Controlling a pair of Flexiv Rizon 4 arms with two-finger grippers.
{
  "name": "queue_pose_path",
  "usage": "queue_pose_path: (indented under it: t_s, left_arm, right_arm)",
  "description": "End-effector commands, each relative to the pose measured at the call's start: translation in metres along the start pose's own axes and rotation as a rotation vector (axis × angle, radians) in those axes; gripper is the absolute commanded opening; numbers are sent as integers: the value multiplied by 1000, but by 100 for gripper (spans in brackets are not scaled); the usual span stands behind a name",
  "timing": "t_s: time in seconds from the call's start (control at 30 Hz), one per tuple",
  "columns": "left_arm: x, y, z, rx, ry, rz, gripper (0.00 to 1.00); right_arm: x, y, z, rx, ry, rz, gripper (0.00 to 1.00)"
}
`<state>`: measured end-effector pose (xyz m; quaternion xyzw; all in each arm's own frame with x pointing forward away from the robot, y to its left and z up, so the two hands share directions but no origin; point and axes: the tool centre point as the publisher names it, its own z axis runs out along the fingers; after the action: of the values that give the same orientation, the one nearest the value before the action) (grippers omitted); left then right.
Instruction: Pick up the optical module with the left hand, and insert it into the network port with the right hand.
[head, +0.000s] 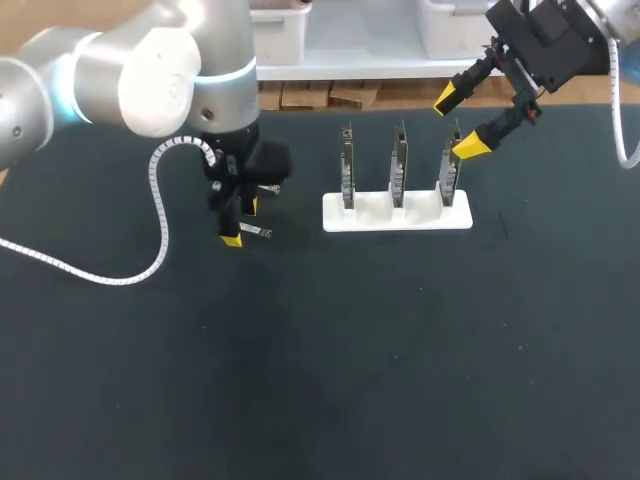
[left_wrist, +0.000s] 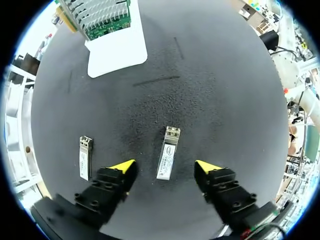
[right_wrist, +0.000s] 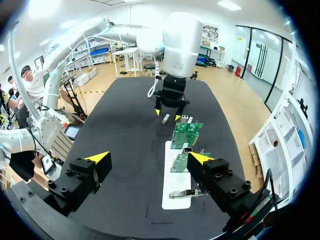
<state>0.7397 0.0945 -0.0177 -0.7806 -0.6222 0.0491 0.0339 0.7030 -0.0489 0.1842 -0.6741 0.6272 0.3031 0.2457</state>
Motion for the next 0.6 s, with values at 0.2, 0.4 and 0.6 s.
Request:
queue_pose_path:
  t_s: [0.2, 0.4, 0.6]
  left_arm:
    - [1, 4, 7, 20, -30, 0, 0]
    - [1, 3, 6, 20, -34, 6, 0]
    - [-1, 0, -5, 8, -60, -16, 0]
  right_arm:
    - [0, 0, 0, 1, -1, -1, 100]
    - [0, 0, 0, 1, -1, -1, 100]
    - [0, 0, 0, 1, -1, -1, 100]
